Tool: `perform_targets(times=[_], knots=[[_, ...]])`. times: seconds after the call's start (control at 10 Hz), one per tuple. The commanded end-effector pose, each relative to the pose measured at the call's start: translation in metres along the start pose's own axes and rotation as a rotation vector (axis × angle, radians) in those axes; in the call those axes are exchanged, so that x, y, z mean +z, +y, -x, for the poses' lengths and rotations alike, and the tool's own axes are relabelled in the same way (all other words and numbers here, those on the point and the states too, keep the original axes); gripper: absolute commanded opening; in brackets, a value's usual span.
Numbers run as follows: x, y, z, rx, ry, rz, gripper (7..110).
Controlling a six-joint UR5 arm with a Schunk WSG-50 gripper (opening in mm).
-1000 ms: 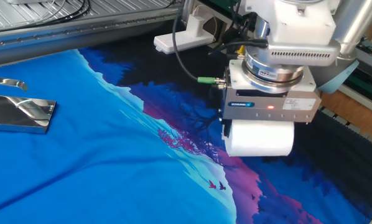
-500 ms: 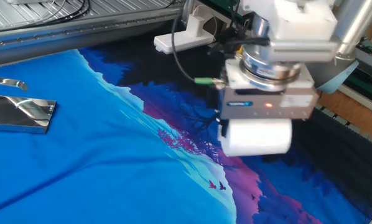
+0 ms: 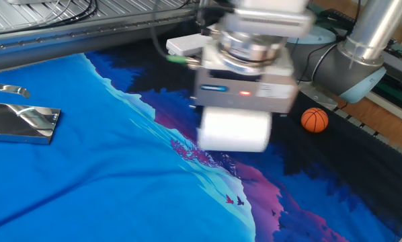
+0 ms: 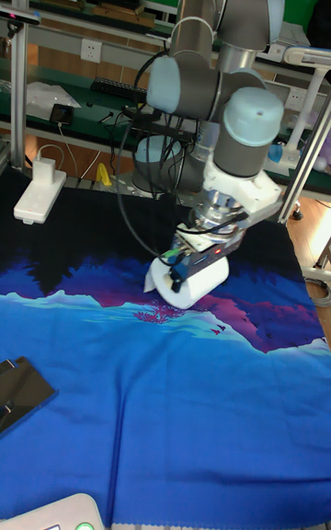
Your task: Put the toilet paper on its holder
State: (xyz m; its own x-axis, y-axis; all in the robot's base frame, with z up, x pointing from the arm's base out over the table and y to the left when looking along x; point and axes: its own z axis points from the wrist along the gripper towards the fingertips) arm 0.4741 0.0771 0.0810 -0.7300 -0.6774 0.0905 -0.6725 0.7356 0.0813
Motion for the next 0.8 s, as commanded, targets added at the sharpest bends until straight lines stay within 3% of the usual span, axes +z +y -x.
perform_targets(times=[0.0,0.1,0.2,0.3,0.4,0.5,0.7], knots=[[0.002,-0.030,-0.006,0.028,0.006,-0.027,7],[0.002,-0.021,-0.009,0.042,0.017,0.011,7],[0.002,-0.013,-0.009,-0.006,0.020,0.041,7],[0.002,-0.011,-0.001,-0.058,-0.016,0.049,7],[0.000,0.008,0.017,-0.104,-0.092,0.122,7],[-0.002,0.016,0.020,-0.135,-0.108,0.152,7],[-0.001,0.016,0.002,-0.029,-0.026,0.160,7]])
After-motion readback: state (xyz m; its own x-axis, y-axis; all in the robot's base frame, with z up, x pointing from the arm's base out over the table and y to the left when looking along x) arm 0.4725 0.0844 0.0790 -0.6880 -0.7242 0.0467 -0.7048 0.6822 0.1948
